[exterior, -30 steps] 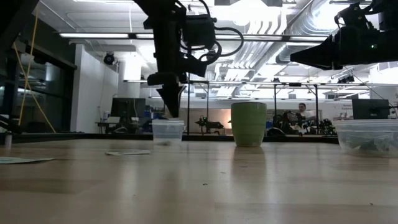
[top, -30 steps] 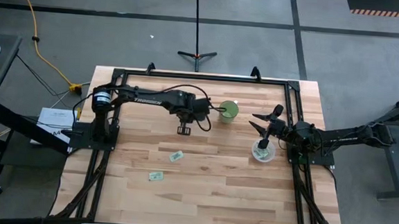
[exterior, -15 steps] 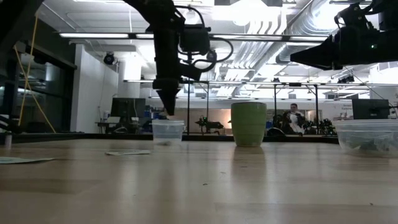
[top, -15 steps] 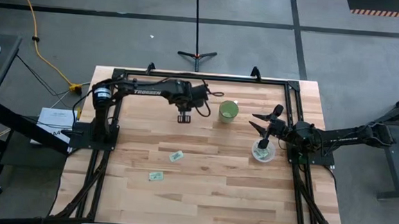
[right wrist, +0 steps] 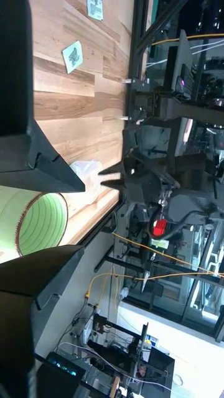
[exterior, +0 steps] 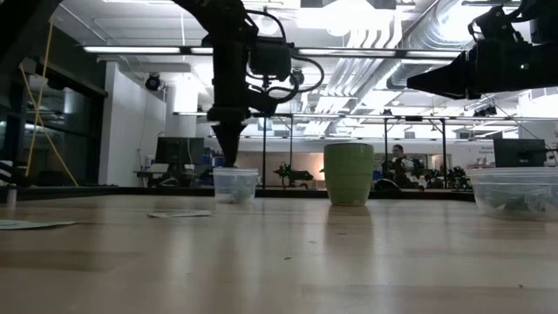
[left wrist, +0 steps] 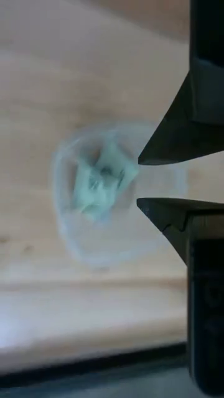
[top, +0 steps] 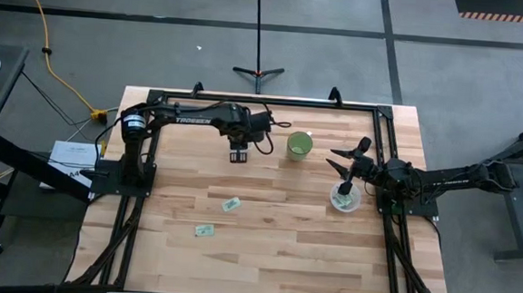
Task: Pick and place items into bin
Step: Put the white sweetener packet into the left transparent bin
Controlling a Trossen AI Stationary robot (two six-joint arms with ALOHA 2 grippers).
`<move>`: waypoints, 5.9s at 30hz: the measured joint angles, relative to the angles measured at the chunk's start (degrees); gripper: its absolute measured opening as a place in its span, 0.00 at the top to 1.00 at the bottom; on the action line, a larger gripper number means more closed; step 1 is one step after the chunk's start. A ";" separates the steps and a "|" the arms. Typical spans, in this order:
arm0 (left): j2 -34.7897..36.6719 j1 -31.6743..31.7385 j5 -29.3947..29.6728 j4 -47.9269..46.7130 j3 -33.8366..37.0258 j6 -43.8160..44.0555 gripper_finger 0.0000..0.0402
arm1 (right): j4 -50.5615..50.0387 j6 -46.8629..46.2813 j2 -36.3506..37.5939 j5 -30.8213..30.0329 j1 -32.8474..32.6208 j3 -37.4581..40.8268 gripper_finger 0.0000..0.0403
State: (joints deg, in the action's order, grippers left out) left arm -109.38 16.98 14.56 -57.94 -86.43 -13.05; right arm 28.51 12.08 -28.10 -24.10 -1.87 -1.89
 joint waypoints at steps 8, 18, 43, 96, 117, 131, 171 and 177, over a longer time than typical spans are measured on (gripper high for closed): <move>0.00 -2.19 -10.26 -7.24 0.02 6.94 0.67 | 0.00 0.00 0.00 0.11 0.00 0.00 0.65; 0.02 -12.35 -13.77 -6.97 0.04 16.95 0.67 | -1.50 -0.04 0.00 0.63 0.00 0.00 0.65; 0.02 -25.62 -13.98 3.81 6.96 28.38 0.31 | -9.66 -6.97 0.00 8.00 0.00 0.02 0.65; -0.37 -24.46 -9.08 4.25 6.59 22.85 0.89 | -6.73 -4.09 0.04 7.98 0.00 0.02 0.65; -0.07 -4.75 7.70 0.81 -3.17 8.57 0.84 | -4.66 -1.54 0.05 7.98 0.00 0.02 0.65; -0.07 1.96 0.36 1.38 -3.17 7.15 0.84 | -4.68 -1.53 0.06 7.98 0.00 0.02 0.65; 0.04 -29.10 -18.30 -13.61 5.41 47.00 0.46 | -4.72 -1.31 0.06 8.00 0.00 0.02 0.65; 0.04 -35.53 -20.47 -10.93 7.57 54.61 0.46 | -4.70 -1.75 0.04 8.00 0.00 0.02 0.65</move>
State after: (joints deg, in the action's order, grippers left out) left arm -109.34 -18.56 -5.91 -68.87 -78.87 41.57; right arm 23.81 10.33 -28.05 -16.10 -1.87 -1.87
